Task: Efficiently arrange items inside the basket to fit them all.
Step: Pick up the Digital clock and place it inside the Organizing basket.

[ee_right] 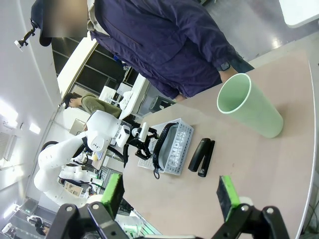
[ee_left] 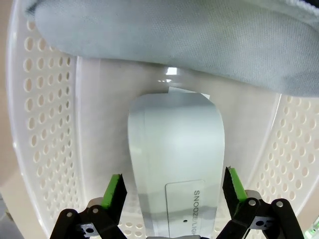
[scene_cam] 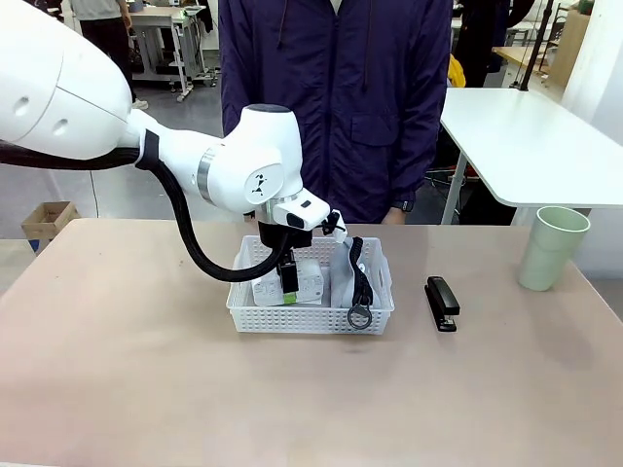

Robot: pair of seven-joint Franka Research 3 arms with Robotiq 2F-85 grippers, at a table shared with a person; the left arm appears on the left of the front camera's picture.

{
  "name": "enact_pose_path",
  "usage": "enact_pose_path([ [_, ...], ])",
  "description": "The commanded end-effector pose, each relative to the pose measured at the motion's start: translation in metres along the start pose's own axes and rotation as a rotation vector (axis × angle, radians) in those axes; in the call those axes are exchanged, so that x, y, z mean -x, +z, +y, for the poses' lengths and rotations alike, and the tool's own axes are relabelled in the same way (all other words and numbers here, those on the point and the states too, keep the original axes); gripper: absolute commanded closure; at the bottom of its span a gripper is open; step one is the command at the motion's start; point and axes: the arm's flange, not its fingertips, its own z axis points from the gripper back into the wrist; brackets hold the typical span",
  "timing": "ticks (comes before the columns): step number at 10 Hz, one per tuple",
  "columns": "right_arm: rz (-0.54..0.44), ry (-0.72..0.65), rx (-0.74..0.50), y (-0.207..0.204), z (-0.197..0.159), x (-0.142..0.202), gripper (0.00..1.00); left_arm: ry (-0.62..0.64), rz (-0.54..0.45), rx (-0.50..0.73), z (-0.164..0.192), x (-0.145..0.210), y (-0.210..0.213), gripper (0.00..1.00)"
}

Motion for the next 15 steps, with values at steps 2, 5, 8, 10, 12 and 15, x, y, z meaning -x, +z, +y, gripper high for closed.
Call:
enact_pose_path([
  [2, -0.018, 0.028, -0.019, 0.0, 0.0, -0.003, 0.0, -0.025, -0.101, -0.136, -0.025, 0.034, 0.054, 0.0],
  [5, -0.018, 0.028, -0.019, 0.0, 0.0, -0.003, 0.0, -0.03, -0.235, -0.267, -0.071, 0.098, 0.129, 0.0],
  [8, -0.018, 0.028, -0.019, 0.0, 0.0, -0.003, 0.0, 0.088, -0.497, -0.106, -0.084, 0.214, 0.16, 0.0],
  [10, -0.018, 0.028, -0.019, 0.0, 0.0, -0.003, 0.0, 0.311, -0.738, 0.034, -0.095, 0.315, 0.155, 0.0],
  [12, -0.018, 0.028, -0.019, 0.0, 0.0, -0.003, 0.0, 0.635, -0.942, 0.212, -0.116, 0.41, 0.124, 0.0],
  [15, -0.018, 0.028, -0.019, 0.0, 0.0, -0.003, 0.0, 0.623, -1.28, 0.456, -0.133, 0.481, 0.081, 0.0],
])
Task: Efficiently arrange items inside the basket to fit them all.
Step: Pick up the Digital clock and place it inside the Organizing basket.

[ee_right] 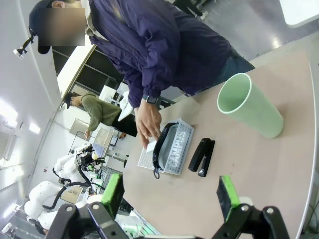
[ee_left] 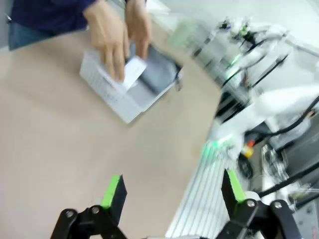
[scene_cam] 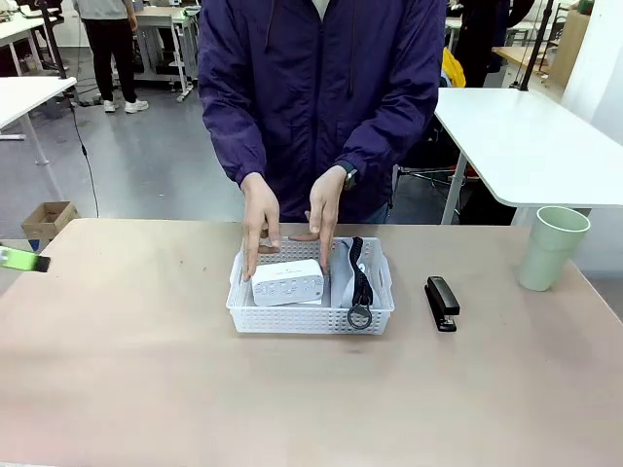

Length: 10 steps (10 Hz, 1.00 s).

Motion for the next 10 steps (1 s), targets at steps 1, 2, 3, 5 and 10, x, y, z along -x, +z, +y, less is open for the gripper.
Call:
enact_pose_path([
  [1, -0.019, 0.028, -0.019, 0.001, 0.0, -0.003, 0.0, 0.048, -0.178, 0.201, 0.022, 0.025, -0.006, 0.0],
  [2, -0.019, 0.028, -0.019, 0.001, 0.0, -0.003, 0.0, 0.07, -0.199, 0.252, 0.039, 0.028, -0.005, 0.0],
  [3, -0.019, 0.028, -0.019, 0.001, 0.0, -0.003, 0.0, 0.04, -0.102, 0.088, 0.007, 0.017, 0.008, 0.0],
  [5, -0.019, 0.028, -0.019, 0.001, 0.0, -0.003, 0.0, 0.04, -0.102, 0.088, 0.007, 0.017, 0.008, 0.0],
  [10, -0.019, 0.028, -0.019, 0.001, 0.0, -0.003, 0.0, 0.04, -0.102, 0.088, 0.007, 0.017, 0.008, 0.0],
])
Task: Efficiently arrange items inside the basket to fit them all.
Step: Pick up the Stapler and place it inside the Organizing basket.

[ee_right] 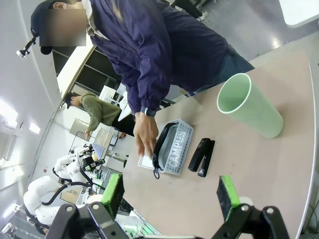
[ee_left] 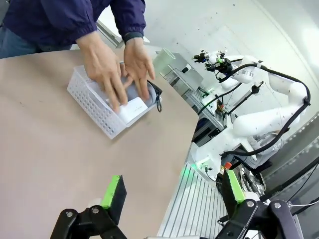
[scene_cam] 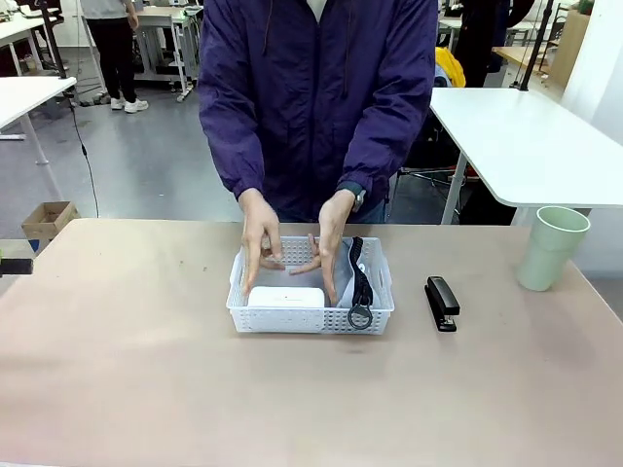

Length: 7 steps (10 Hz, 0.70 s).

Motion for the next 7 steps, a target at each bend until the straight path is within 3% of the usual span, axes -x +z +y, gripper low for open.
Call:
enact_pose_path([
  [1, -0.019, 0.028, -0.02, 0.0004, 0.0001, -0.0027, 0.0, 0.006, 0.001, 0.0, -0.0032, 0.0016, -0.0009, 0.0],
  [7, -0.019, 0.028, -0.02, 0.0004, 0.0001, -0.0027, 0.0, 0.006, 0.001, 0.0, -0.0032, 0.0016, -0.0009, 0.0],
])
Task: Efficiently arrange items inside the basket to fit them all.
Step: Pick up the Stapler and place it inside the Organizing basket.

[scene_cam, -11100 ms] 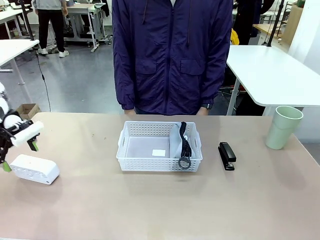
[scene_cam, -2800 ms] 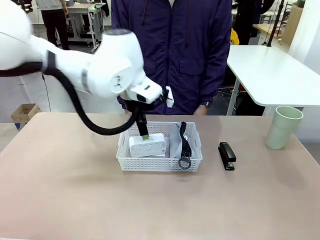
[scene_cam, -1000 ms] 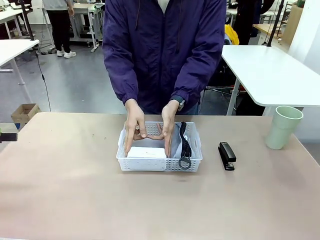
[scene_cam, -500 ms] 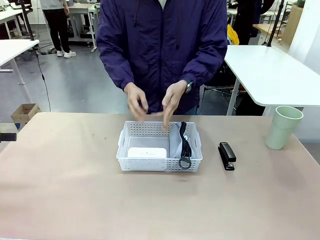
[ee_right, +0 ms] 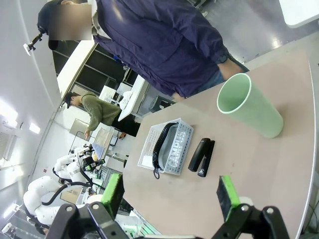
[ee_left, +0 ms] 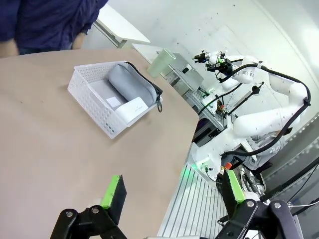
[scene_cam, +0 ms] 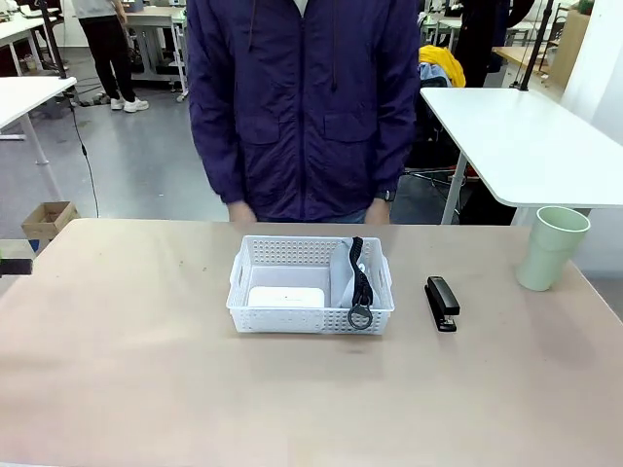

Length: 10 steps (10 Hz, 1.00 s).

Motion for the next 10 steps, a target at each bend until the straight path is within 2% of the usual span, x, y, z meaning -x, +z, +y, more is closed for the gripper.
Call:
enact_pose_path([
  [1, -0.019, 0.028, -0.02, 0.0, 0.0, -0.003, 0.0, 0.005, 0.001, 0.001, -0.003, 0.001, -0.001, 0.0],
  [3, 0.0, 0.0, 0.0, 0.0, 0.0, 0.0, 0.0, 0.005, 0.001, 0.001, -0.003, 0.001, -0.001, 0.0],
  [5, 0.039, -0.013, 0.072, -0.019, 0.014, -0.005, 0.0, 0.005, 0.001, 0.001, -0.003, 0.001, -0.001, 0.0],
  [8, 0.199, 0.063, 0.199, -0.079, 0.067, -0.004, 0.0, 0.005, 0.001, 0.001, -0.003, 0.001, -0.001, 0.0],
  [10, 0.345, 0.159, 0.249, -0.141, 0.104, 0.008, 0.0, 0.005, 0.001, 0.001, -0.003, 0.001, -0.001, 0.0],
])
